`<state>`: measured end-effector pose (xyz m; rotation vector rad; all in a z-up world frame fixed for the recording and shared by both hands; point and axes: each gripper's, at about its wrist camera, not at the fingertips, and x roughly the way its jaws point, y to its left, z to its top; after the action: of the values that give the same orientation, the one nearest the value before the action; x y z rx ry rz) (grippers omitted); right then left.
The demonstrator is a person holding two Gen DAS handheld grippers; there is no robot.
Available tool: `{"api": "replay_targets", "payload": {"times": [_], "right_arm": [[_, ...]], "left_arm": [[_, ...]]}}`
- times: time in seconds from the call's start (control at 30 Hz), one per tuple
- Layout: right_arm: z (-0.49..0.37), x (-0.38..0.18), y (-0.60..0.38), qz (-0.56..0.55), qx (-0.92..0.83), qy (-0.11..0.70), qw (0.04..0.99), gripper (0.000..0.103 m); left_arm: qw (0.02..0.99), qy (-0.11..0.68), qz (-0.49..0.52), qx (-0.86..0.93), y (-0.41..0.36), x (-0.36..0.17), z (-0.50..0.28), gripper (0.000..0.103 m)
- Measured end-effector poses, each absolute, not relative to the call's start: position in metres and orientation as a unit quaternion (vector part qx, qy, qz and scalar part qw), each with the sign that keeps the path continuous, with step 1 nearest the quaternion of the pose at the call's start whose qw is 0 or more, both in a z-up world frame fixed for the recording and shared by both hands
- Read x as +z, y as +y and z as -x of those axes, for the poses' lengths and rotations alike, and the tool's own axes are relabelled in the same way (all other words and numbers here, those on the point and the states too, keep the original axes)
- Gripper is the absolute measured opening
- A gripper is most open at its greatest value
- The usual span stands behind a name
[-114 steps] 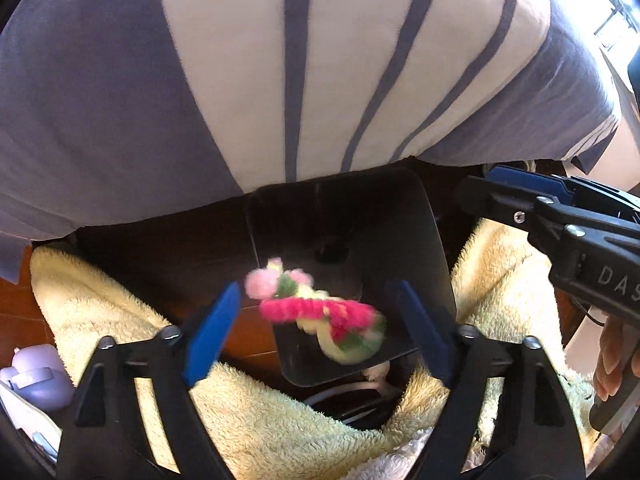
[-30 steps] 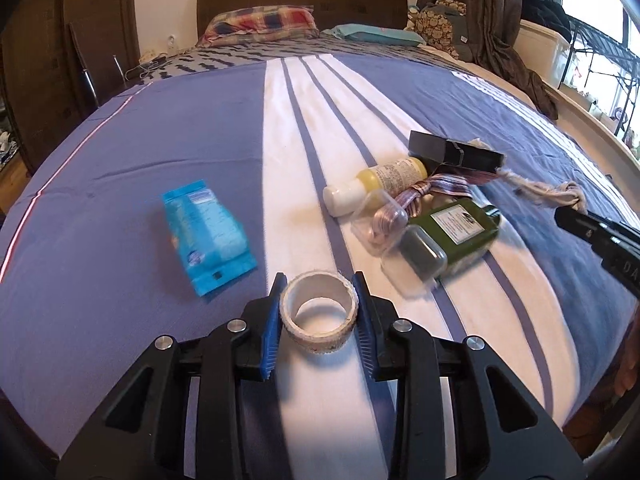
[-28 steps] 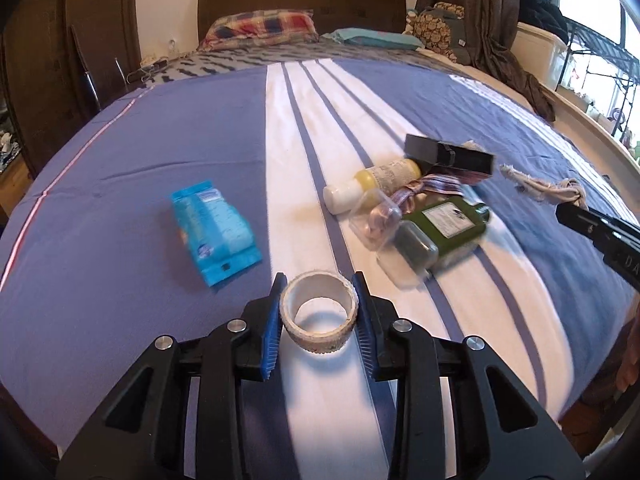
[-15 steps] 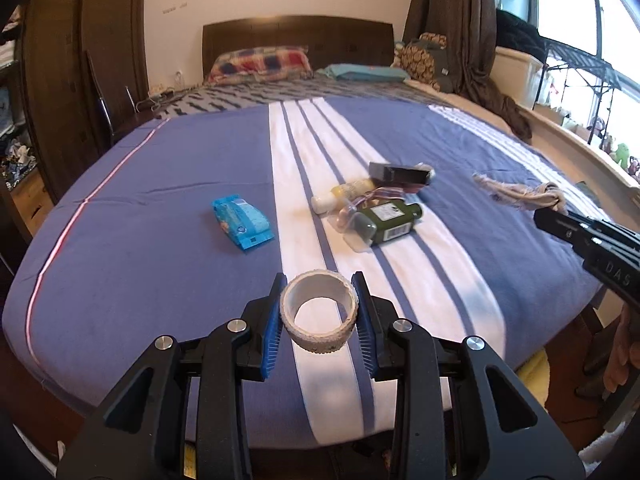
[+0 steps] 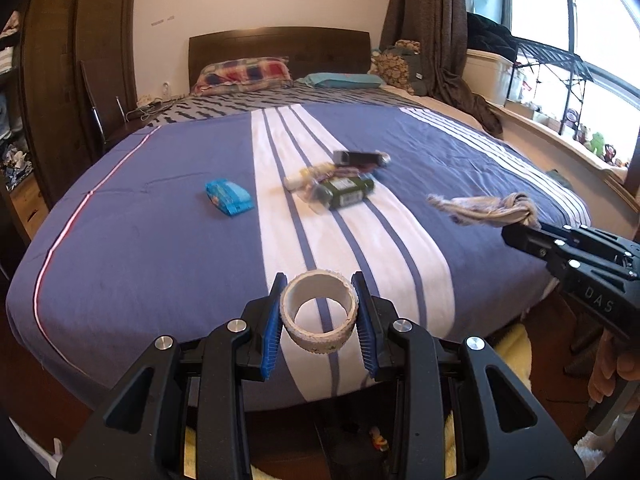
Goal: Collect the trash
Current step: 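Carry the tape roll and cable bundle down over the black bin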
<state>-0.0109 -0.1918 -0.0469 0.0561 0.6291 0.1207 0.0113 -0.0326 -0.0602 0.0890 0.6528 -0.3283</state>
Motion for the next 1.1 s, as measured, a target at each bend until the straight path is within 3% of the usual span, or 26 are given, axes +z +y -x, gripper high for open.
{"api": "replay_targets", "payload": {"times": [0.37,1.1], "right_arm": [[0.038,-0.107,-0.188,-0.034,0.058,0.381,0.922,0.02],[0.037,-0.236,-0.182,-0.057,0.059,0.549,0.832,0.02]], "left_arm": [[0.908,0.378,-0.043,-0.172,-0.036,-0.113,0.016,0.031],[0.8,0.567,-0.036,-0.192,-0.047,-0.272,0.018,0.031]]}}
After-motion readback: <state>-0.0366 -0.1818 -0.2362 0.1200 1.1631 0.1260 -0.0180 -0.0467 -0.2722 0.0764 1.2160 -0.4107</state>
